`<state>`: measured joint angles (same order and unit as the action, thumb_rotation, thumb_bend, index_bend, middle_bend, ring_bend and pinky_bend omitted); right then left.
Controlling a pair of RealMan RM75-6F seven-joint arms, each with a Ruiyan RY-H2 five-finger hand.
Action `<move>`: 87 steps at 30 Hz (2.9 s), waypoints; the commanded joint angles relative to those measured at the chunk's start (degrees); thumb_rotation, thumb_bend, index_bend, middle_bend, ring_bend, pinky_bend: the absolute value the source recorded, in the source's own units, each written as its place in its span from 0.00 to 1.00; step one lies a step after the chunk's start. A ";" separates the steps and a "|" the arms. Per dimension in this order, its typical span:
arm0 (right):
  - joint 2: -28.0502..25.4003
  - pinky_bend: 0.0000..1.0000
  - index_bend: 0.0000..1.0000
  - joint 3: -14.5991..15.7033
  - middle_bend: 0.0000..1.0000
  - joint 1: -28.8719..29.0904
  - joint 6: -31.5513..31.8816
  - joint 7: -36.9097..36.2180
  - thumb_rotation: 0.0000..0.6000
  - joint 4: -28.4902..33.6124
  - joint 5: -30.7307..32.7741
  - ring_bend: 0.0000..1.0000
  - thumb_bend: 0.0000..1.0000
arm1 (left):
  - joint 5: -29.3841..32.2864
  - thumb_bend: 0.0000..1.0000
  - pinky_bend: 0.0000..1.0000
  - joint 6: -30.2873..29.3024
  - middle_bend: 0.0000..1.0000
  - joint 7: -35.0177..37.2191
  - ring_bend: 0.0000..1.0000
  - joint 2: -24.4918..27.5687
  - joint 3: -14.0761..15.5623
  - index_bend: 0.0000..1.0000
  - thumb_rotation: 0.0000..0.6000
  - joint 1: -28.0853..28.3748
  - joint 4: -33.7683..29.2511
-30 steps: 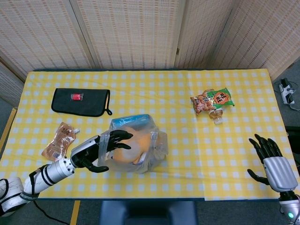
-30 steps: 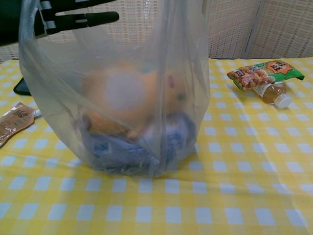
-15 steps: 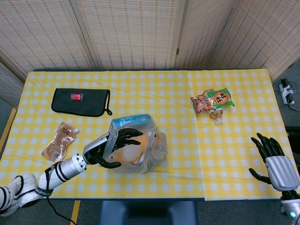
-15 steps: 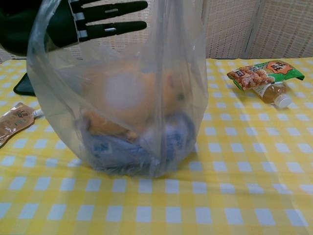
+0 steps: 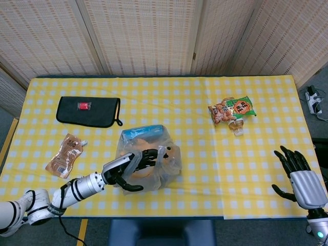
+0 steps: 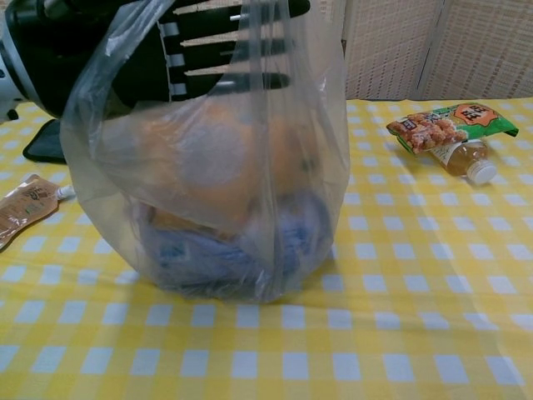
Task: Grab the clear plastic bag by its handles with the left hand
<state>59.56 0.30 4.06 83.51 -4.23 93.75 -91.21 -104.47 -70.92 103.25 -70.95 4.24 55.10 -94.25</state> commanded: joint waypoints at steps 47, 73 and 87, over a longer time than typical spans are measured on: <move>-1.30 0.00 0.00 -0.05 0.00 -1.30 2.92 -3.41 1.00 -0.32 -1.14 0.00 0.27 | 7.29 0.30 0.80 3.13 0.69 -8.69 0.56 4.64 -4.09 0.50 1.00 4.47 -12.47; -1.65 0.00 0.00 0.47 0.00 -1.72 3.38 -3.62 1.00 0.08 -1.96 0.00 0.26 | 29.10 0.84 1.00 7.81 1.00 -36.51 0.88 14.06 -17.80 0.83 1.00 -4.70 -30.08; -1.09 0.00 0.00 0.66 0.00 -0.74 0.82 -2.24 1.00 0.40 -1.39 0.00 0.27 | 48.64 0.84 1.00 13.14 1.00 -43.55 0.88 31.54 -37.35 0.83 1.00 0.28 -39.49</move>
<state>58.41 0.91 3.18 84.55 -6.63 94.08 -92.65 -58.70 -58.86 61.53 -41.49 -30.56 54.14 -132.22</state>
